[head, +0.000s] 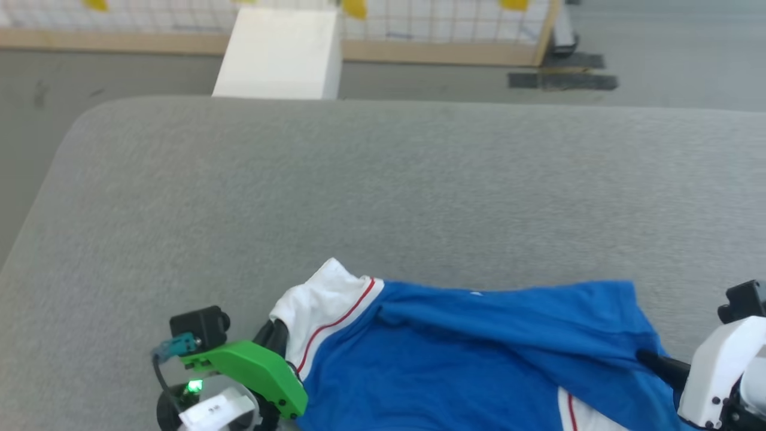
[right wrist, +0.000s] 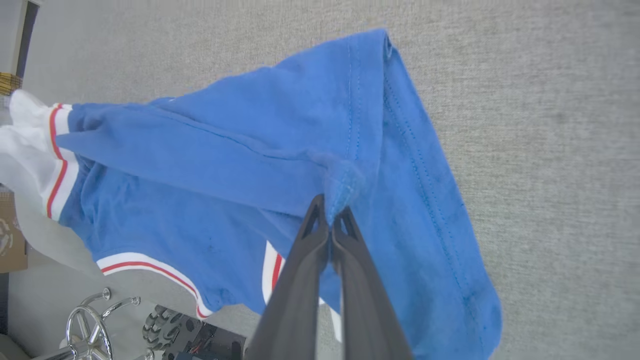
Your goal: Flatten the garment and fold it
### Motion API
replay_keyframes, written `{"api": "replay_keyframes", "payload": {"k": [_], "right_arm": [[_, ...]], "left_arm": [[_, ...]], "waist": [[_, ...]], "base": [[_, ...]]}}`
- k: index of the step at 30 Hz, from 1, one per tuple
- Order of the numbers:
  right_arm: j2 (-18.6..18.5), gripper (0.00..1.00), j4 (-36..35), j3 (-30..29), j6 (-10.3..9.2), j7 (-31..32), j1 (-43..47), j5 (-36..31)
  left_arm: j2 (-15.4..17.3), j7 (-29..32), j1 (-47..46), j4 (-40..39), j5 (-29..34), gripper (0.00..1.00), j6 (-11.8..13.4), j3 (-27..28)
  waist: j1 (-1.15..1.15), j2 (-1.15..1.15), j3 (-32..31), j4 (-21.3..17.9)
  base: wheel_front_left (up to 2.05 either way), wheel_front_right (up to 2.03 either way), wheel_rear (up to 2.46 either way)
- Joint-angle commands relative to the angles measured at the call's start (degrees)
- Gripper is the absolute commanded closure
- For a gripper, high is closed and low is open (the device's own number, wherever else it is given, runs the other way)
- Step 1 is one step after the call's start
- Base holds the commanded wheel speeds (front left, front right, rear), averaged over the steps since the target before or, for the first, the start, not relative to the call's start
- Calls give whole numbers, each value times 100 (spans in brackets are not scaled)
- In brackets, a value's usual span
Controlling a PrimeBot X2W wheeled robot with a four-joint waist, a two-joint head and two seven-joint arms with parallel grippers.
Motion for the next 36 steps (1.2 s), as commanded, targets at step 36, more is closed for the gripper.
{"api": "replay_keyframes", "payload": {"k": [36], "right_arm": [[-73,100,2560,17,-8,-1049,-7913,-1826]], "left_arm": [[1050,888,-8359,2706,1136,100,-672,273]], "waist": [[0,0,1717,-690]], "base": [[0,0,0]]}}
